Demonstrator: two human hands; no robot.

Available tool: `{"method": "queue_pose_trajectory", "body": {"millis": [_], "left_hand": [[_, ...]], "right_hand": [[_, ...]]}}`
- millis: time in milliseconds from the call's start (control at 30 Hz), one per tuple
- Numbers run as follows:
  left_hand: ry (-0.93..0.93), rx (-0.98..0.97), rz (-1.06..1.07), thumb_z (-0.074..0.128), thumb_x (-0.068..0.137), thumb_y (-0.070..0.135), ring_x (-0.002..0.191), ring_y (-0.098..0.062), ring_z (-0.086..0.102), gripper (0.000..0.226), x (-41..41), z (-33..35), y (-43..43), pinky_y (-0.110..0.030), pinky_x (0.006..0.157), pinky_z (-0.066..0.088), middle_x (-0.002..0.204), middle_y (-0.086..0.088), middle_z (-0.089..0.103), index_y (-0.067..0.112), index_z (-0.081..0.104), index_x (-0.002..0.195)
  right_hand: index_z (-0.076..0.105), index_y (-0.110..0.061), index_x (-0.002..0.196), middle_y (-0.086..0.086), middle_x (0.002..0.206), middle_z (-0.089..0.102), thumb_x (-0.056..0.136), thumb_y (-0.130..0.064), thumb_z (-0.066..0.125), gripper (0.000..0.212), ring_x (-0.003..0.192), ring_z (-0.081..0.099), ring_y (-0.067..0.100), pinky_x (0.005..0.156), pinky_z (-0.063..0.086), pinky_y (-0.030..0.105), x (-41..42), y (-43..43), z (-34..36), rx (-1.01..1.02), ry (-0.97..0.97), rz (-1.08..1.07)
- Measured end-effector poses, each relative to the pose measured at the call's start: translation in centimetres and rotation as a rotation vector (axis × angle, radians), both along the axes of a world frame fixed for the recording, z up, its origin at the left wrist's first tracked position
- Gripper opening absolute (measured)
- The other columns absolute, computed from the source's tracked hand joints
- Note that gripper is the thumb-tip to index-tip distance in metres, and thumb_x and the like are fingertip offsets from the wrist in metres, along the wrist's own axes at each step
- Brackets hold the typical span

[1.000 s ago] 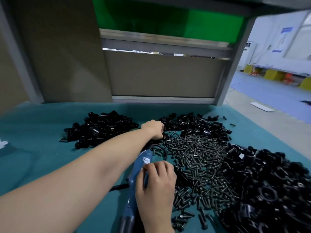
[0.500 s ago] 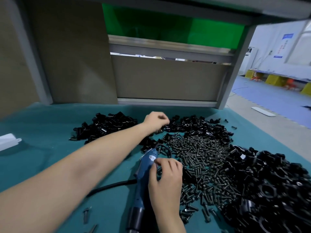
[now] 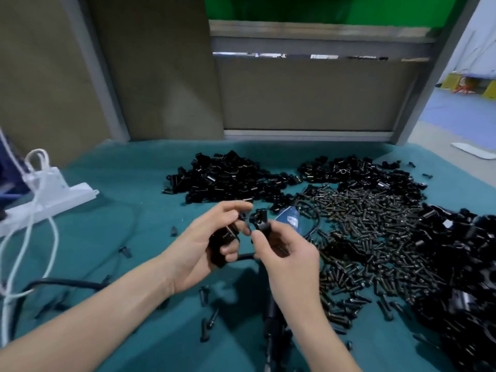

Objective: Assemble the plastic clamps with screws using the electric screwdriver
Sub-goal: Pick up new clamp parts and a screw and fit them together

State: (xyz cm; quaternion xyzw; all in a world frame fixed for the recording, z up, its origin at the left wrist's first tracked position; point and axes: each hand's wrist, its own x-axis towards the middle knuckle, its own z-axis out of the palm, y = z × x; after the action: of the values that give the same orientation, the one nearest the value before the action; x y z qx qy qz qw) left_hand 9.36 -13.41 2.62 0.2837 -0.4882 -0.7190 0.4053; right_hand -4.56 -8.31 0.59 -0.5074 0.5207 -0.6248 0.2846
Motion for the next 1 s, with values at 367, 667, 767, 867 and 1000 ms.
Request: {"method": "queue_pose_trajectory", "body": {"millis": [367, 667, 767, 867, 1000], "left_hand": [[-0.56, -0.668, 0.385, 0.064, 0.082, 0.015, 0.116, 0.0, 0.059, 0.067, 3.1, -5.8, 3.6, -0.022, 0.102, 0.044, 0.124, 0.028, 0.06, 0.058, 0.046, 0.129], [-0.572, -0.79, 0.535, 0.073, 0.079, -0.002, 0.12, 0.0, 0.057, 0.072, 2.5, -5.8, 4.5, -0.012, 0.1, 0.041, 0.129, 0.017, 0.062, 0.027, 0.049, 0.14], [-0.538, -0.795, 0.584, 0.069, 0.08, 0.001, 0.123, -0.001, 0.055, 0.07, 2.6, -5.4, 4.5, -0.022, 0.107, 0.039, 0.129, 0.02, 0.061, 0.036, 0.051, 0.138], [-0.527, -0.775, 0.575, 0.066, 0.08, 0.006, 0.122, -0.003, 0.055, 0.069, 2.7, -5.3, 4.6, -0.025, 0.105, 0.041, 0.128, 0.022, 0.061, 0.046, 0.049, 0.134], [-0.614, -0.826, 0.658, 0.068, 0.074, 0.017, 0.104, -0.007, 0.056, 0.071, 2.5, -5.3, 4.8, -0.01, 0.094, 0.04, 0.114, 0.031, 0.05, 0.062, 0.048, 0.126]], "right_hand": [[0.067, -0.022, 0.085, -0.007, 0.068, 0.069, 0.083, -0.018, 0.074, 0.008, 0.051, 0.06, 0.011, 0.054, 0.048, 0.02, 0.4, 0.5, 0.6, 0.197, 0.063, 0.252], [0.068, -0.026, 0.083, -0.01, 0.079, 0.072, 0.085, -0.029, 0.07, 0.004, 0.075, 0.069, 0.01, 0.064, 0.059, 0.031, 1.7, 1.3, 0.4, 0.216, 0.118, 0.261], [0.067, -0.022, 0.088, -0.002, 0.084, 0.072, 0.084, -0.02, 0.073, 0.008, 0.08, 0.07, 0.015, 0.062, 0.06, 0.03, 2.3, 1.5, 0.1, 0.265, 0.053, 0.3], [0.067, -0.024, 0.086, -0.004, 0.081, 0.072, 0.083, -0.017, 0.075, 0.011, 0.081, 0.069, 0.014, 0.062, 0.059, 0.026, 2.4, 1.6, 0.1, 0.23, 0.023, 0.279], [0.066, -0.025, 0.088, -0.005, 0.08, 0.071, 0.083, -0.017, 0.074, 0.012, 0.08, 0.07, 0.013, 0.066, 0.06, 0.031, 2.0, 1.5, 0.5, 0.158, -0.007, 0.259]]}}
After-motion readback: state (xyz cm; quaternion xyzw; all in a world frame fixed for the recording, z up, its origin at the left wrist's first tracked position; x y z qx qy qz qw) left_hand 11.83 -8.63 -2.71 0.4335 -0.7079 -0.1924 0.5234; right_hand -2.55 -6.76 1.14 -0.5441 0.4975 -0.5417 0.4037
